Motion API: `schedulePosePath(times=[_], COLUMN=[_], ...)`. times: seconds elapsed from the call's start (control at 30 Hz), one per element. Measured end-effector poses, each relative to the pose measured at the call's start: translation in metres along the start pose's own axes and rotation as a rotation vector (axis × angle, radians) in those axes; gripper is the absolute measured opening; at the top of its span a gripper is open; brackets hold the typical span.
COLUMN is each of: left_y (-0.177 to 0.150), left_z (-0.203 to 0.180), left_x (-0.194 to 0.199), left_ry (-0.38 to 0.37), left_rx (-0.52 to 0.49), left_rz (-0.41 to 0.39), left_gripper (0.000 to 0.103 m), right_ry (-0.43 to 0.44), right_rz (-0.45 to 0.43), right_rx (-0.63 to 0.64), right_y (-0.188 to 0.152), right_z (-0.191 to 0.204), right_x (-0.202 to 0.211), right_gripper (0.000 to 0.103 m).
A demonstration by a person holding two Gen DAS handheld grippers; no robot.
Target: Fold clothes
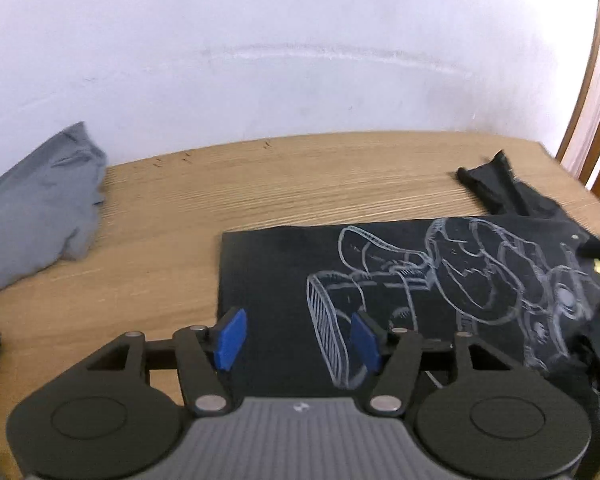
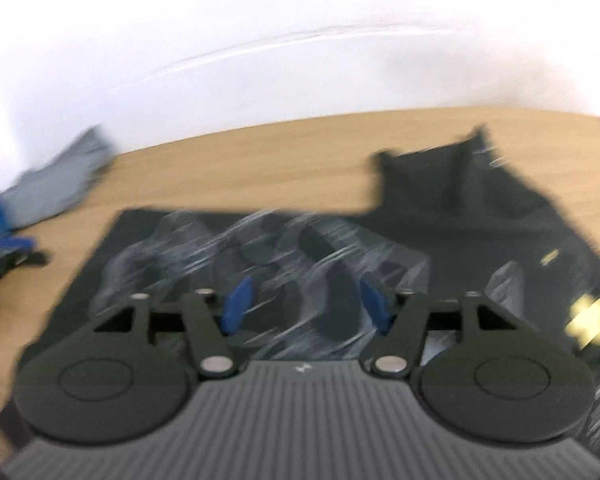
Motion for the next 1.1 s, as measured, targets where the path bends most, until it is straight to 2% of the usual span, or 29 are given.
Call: schedulePosePath(times=[0.07, 0.2, 0.37, 0.43, 0.53, 0.67, 0.77, 0.8, 0.83, 0.87, 0.9, 0.93, 0.97, 1.1], left_y=[0.01, 0.021, 0.03, 0.031, 0.032, 0.033, 0.032, 0.033, 0.034, 0.035, 0.037, 0.038, 0.039, 0.04], left_z=[0.004, 0.021, 0.047, 0.055, 0.064, 0.068, 0.065, 0.064, 0.059, 0.054, 0.049, 0.043, 0.039, 0.035], left_x=[-0.028, -0.075, -0.119, -0.133, -0.144, -0.15, -0.151, -0.151, -0.149, -0.148, -0.146, -0.145, -0.144, -0.138], left_ry=[0.03, 0.082, 0.104, 0.114, 0.114, 0.079, 0.066, 0.06, 0.039, 0.016, -0.004, -0.023, -0.014, 0.023], left_rx=[0.0, 0.037, 0.065, 0.065, 0.075, 0.087, 0.068, 0.059, 0.046, 0.033, 0.026, 0.023, 0.016, -0.009], left_rz=[0.02, 0.06, 0.101, 0.118, 0.109, 0.098, 0.094, 0.093, 0.086, 0.078, 0.075, 0.076, 0.075, 0.053], left_gripper=[0.061, 0.061, 0.061, 0.061, 0.07, 0.079, 0.079, 0.076, 0.06, 0.038, 0.025, 0.009, 0.008, 0.007], right_ry=[-0.038, -0.062, -0.11, -0.12, -0.154, -0.152, -0.163, -0.167, -0.175, -0.18, -0.185, -0.199, -0.215, -0.176], right_rz=[-0.008, 0.007, 0.034, 0.048, 0.06, 0.028, 0.004, -0.003, -0.012, -0.021, -0.03, -0.035, -0.036, -0.058], right_rx=[0.011, 0.015, 0.016, 0.021, 0.04, 0.039, 0.025, 0.023, 0.019, 0.017, 0.018, 0.02, 0.022, -0.048], right_y=[0.025, 0.059, 0.08, 0.084, 0.089, 0.096, 0.095, 0.096, 0.096, 0.096, 0.097, 0.098, 0.1, 0.111], right_z=[-0.019, -0.029, -0.031, -0.032, -0.038, -0.041, -0.041, -0.04, -0.041, -0.041, -0.041, -0.043, -0.046, -0.057], right_x=[-0.025, -0.101, -0.193, -0.217, -0.244, -0.254, -0.256, -0.256, -0.255, -0.254, -0.252, -0.251, -0.25, -0.238], right_gripper=[0.071, 0.07, 0.07, 0.07, 0.07, 0.074, 0.075, 0.075, 0.069, 0.058, 0.048, 0.021, 0.008, 0.007])
Point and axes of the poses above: each gripper's, at about its wrist camera, not at the fingertips, and x roughly against the way its jaws point, z to its left, y to its top, the point moved 9 cm from there along -x, roughly the way its jaws point, and after that the axes turned 8 degrees about -x, right-handed, at the moved point
